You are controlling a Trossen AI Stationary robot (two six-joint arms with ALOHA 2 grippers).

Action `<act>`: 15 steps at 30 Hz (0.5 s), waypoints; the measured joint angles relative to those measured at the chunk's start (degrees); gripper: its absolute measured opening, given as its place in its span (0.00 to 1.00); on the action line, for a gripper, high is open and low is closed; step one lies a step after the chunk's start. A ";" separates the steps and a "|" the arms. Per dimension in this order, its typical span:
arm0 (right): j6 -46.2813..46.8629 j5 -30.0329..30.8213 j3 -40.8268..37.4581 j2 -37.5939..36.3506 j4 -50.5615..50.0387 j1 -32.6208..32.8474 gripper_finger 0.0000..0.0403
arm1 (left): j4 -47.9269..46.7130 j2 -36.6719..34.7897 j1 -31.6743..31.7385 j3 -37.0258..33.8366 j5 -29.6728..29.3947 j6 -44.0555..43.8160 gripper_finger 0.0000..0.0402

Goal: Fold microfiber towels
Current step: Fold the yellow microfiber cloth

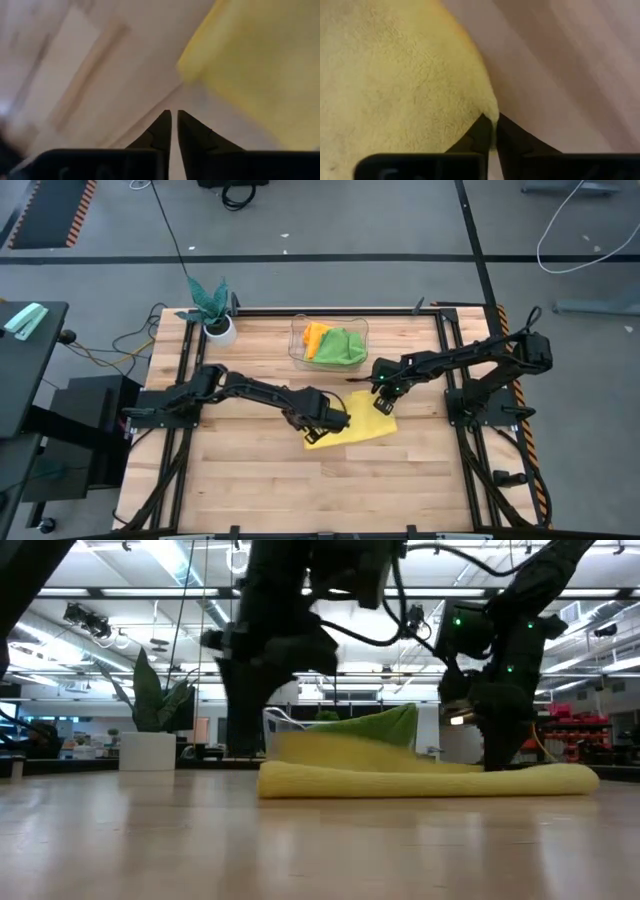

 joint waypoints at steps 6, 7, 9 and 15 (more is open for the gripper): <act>-2.79 0.35 0.13 0.22 0.66 -0.59 0.20 | -5.27 -0.02 -0.13 -2.00 -3.69 -1.70 0.21; -2.87 0.46 0.08 0.03 0.60 -0.91 0.22 | -4.93 -0.02 -0.12 -2.74 -3.80 -2.24 0.23; -2.88 1.03 0.05 -0.42 0.71 -1.83 0.27 | -3.79 -0.23 -0.19 -4.40 -3.90 -2.89 0.28; -2.88 1.22 0.05 -2.53 0.65 -5.10 0.37 | -4.79 -0.71 -0.44 -6.16 -3.80 -5.27 0.35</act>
